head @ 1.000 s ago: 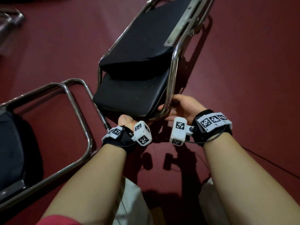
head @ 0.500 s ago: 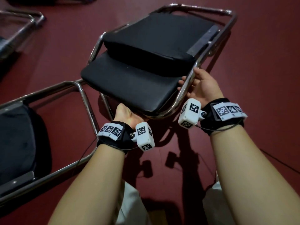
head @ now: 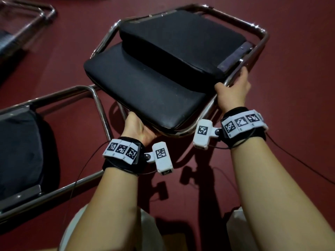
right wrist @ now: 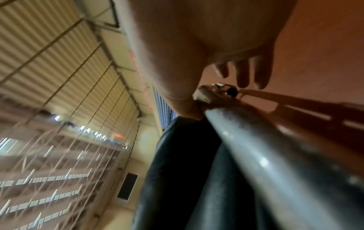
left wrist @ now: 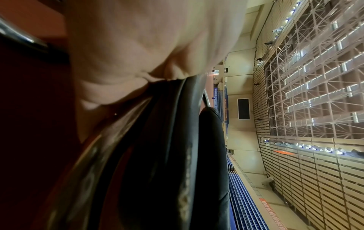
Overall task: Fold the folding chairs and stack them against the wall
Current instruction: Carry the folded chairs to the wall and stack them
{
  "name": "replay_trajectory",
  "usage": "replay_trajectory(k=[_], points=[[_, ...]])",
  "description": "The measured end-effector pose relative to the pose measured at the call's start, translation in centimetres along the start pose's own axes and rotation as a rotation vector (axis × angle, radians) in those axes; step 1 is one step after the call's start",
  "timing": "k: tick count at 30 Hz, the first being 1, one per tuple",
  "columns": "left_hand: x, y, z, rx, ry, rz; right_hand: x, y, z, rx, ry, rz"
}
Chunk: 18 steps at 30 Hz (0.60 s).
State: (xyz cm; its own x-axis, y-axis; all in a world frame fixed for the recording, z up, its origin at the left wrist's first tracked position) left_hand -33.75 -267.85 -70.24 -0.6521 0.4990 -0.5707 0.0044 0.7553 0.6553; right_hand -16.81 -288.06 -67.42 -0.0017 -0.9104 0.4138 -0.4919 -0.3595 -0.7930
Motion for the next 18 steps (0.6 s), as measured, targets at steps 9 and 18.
replay_trajectory(k=[9, 18], points=[[-0.1, 0.5, 0.0, 0.023, 0.137, 0.037, -0.9, -1.6, 0.5, 0.069, -0.119, -0.276], [-6.8, 4.5, -4.0, 0.119, 0.254, 0.085, 4.5, -7.8, -0.2, -0.034, -0.186, -0.371]])
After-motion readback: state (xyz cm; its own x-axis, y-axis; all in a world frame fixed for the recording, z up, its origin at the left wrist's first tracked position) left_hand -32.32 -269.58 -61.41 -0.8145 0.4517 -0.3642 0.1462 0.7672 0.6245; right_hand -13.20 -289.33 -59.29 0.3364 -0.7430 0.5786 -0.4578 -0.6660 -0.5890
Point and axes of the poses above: each hand's wrist, its own z-axis towards the middle knuckle, its own x-axis out of the back of the hand, y = z × x, the point moved 6 cm from there along z, towards the middle knuckle, and after that the axes turned 15 degrees about -x, right-handed, at the moved point
